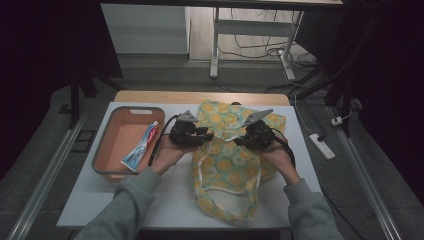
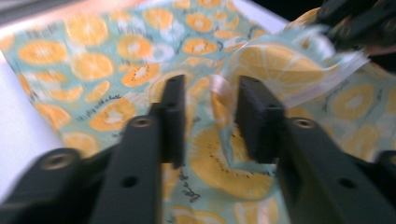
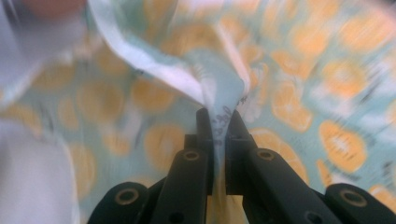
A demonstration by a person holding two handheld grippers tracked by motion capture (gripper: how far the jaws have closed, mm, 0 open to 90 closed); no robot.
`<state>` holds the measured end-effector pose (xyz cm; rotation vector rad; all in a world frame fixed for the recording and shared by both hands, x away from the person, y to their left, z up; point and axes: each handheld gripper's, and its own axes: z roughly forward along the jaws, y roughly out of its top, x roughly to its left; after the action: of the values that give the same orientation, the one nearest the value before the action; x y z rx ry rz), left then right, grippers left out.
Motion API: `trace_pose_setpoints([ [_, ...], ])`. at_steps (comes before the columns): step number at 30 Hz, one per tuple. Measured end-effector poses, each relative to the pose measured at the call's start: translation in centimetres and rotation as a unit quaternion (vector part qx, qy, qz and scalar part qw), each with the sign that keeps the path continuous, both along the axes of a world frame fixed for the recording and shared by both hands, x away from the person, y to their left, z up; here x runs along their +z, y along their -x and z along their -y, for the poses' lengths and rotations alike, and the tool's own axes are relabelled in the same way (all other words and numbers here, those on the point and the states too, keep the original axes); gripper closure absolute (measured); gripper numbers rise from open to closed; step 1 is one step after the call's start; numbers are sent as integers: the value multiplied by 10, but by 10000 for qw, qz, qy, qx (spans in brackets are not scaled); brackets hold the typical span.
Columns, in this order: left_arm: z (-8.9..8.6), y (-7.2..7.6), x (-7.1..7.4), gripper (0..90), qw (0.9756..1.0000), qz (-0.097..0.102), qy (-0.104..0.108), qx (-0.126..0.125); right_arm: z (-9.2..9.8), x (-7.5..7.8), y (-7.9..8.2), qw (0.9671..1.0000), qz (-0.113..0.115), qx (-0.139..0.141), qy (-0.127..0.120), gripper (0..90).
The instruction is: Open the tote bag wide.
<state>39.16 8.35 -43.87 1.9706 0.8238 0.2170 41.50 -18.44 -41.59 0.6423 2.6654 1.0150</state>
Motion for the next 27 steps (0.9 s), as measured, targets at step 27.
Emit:
trace_pose_setpoints([
  [27, -59, 49, 20, 243, 9977, 87, -659, 125, -3, -2, -34, 9929, -73, -629, -1011, 892],
])
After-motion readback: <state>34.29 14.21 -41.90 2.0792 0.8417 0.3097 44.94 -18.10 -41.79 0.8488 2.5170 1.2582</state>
